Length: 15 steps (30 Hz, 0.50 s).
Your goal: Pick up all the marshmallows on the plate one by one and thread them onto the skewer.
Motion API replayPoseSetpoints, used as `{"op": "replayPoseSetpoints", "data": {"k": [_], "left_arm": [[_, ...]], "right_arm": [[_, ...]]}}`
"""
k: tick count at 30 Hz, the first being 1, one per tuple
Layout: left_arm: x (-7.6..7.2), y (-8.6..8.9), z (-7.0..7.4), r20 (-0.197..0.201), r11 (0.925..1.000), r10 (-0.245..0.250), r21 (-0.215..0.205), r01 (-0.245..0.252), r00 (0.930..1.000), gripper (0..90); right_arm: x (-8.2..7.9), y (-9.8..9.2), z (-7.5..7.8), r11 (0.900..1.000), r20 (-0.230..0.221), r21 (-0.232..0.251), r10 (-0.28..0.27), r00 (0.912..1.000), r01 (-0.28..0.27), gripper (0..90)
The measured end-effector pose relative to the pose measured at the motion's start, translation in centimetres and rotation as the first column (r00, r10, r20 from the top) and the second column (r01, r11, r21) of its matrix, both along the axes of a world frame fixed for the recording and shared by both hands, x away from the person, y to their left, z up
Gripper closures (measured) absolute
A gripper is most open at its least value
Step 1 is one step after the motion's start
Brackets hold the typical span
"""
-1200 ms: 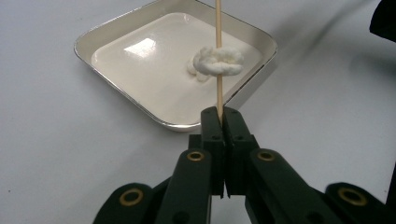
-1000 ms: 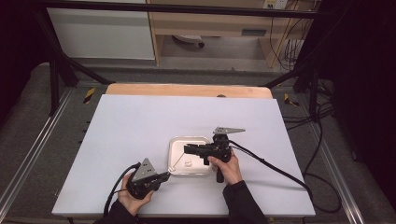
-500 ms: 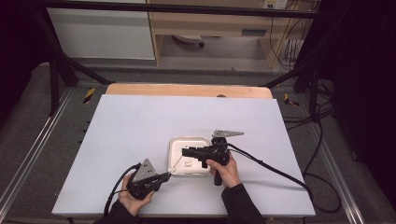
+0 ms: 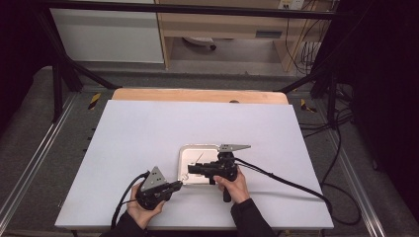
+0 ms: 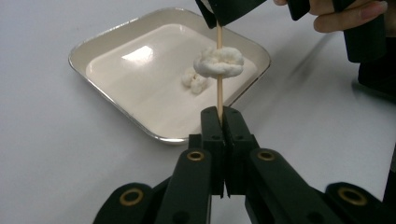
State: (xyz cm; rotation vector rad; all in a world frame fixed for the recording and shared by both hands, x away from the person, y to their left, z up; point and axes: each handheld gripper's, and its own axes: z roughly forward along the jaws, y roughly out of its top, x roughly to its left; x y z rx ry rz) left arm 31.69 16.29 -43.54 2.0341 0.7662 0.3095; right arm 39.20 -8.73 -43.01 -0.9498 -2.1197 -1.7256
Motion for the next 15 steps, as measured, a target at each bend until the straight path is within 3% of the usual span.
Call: {"op": "replayPoseSetpoints", "data": {"k": [9, 15], "left_arm": [[0.11, -0.32, -0.10, -0.005, 0.9999, 0.014, -0.010, -0.014, 0.9999, 88.4], [0.46, 0.22, -0.05, 0.006, 0.9994, 0.026, -0.022, -0.026, 0.9996, 88.4]], "right_arm": [[-0.52, 0.46, -0.87, 1.000, 0.005, -0.028, 0.004, 1.0000, -0.003, 78.1], [-0.39, -0.02, 0.06, 0.999, 0.058, -0.043, -0.031, 0.9978, 0.034, 59.3]]}}
